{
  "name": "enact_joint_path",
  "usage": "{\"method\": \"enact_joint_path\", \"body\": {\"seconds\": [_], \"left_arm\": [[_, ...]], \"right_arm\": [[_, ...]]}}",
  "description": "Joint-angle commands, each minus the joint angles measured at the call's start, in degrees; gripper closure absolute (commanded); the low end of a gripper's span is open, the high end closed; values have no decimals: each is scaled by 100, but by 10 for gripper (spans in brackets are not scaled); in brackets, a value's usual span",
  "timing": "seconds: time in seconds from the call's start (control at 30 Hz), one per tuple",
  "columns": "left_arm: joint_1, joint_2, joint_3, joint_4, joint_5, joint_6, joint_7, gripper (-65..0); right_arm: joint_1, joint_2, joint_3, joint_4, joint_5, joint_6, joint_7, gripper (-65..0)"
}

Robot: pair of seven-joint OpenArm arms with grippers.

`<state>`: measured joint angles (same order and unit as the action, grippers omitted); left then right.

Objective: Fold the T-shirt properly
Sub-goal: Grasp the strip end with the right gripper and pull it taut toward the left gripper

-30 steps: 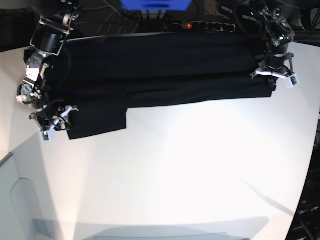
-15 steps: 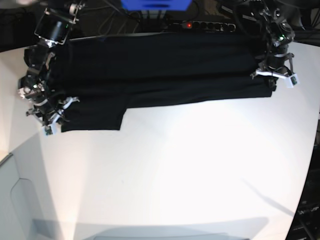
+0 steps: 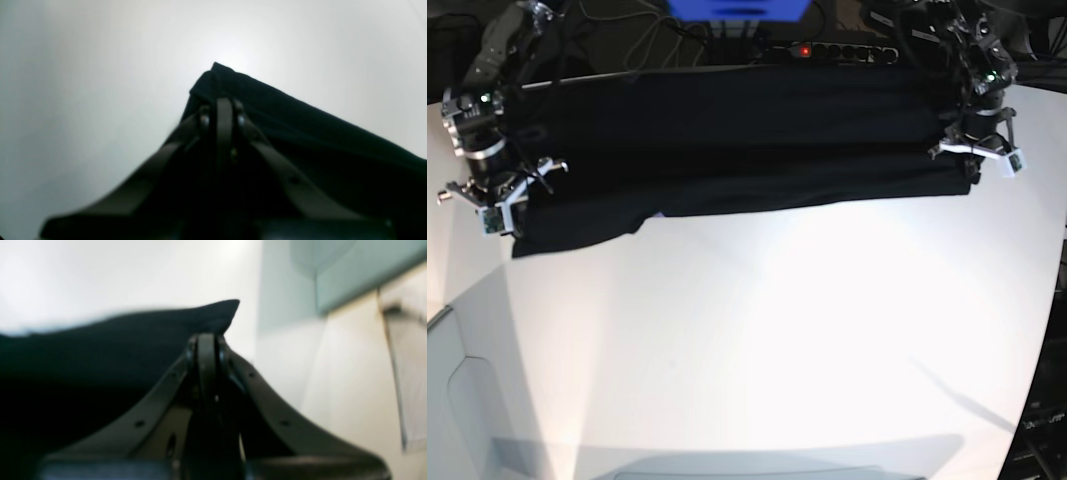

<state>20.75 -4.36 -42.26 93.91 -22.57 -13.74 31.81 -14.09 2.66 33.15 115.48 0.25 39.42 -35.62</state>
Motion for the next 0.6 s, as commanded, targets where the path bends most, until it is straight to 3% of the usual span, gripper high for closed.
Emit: {"method": "enact_joint_path", "body": {"seconds": [0.0,0.27,0.57], "left_arm": [[-14,-78,-33,143,-33,-2,-126,0],[-14,-87,-33,152,-33,-2,-126,0],[30,-87,-42,847,-33,-2,-126,0]], "right_arm": [[-11,55,206,87,14,58,111,0],[-319,-191,1165,96,14,58,102,0],[-1198,-859,1367,113,14,58,111,0]]}}
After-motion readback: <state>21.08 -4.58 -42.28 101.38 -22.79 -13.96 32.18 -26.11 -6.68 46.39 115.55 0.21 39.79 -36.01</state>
